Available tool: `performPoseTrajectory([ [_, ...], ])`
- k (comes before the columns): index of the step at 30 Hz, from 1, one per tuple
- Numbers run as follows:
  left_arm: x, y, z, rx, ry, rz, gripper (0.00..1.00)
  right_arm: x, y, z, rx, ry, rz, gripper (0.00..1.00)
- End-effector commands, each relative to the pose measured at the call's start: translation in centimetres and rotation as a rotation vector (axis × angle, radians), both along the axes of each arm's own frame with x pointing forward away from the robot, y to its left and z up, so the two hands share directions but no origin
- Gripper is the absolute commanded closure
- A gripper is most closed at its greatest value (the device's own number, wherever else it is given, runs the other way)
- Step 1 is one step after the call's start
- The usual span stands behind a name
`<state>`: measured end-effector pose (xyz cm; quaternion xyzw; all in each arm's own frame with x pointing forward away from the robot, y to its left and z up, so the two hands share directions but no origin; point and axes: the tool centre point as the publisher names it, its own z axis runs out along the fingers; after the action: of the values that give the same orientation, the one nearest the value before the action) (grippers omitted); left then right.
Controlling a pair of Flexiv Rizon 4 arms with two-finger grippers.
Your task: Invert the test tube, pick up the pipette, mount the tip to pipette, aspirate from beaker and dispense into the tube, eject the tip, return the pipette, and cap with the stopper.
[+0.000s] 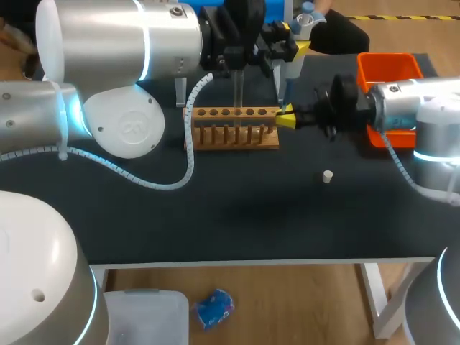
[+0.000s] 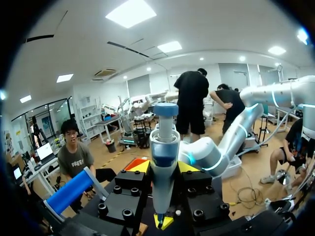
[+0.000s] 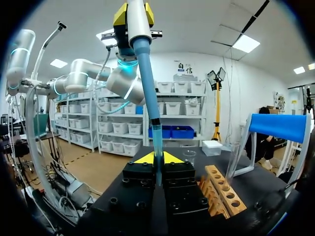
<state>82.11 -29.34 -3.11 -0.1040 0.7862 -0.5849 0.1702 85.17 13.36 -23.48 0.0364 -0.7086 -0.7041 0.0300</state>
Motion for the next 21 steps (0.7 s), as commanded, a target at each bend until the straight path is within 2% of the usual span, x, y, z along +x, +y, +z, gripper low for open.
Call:
performPoseTrajectory([
  [1,0.19,0.42,-0.51,0.021,0.172,-0.558,1.00,-1.10,0.29,0.96,0.010,-0.003,-0.059,1.00],
  [7,0.19,0.42,-0.51,0.021,0.172,-0.558,1.00,-1.22,0.45,1.31,0.008,-0.020,-0.133,1.00],
  [8,0.19,0.42,-0.51,0.021,0.172,-0.558,1.00,-1.20,0.45,1.37,-0.002,-0.046,-0.156,1.00],
  [12,0.19,0.42,-0.51,0.021,0.172,-0.558,1.00,-1.13,0.45,1.39,-0.017,-0.078,-0.200,1.00],
  [18,0.19,0.42,-0.51,0.021,0.172,-0.558,1.00,-1.11,0.25,1.33,-0.022,-0.075,-0.228,1.00],
  [19,0.19,0.42,-0.51,0.021,0.172,-0.558,1.00,-1.14,0.22,1.33,-0.021,-0.070,-0.229,0.96],
  [20,0.19,0.42,-0.51,0.021,0.172,-0.558,1.00,-1.17,0.16,1.35,-0.011,-0.065,-0.229,0.84],
  [21,0.19,0.42,-0.51,0.021,0.172,-0.558,1.00,-1.22,0.10,1.39,-0.007,-0.063,-0.225,1.00],
])
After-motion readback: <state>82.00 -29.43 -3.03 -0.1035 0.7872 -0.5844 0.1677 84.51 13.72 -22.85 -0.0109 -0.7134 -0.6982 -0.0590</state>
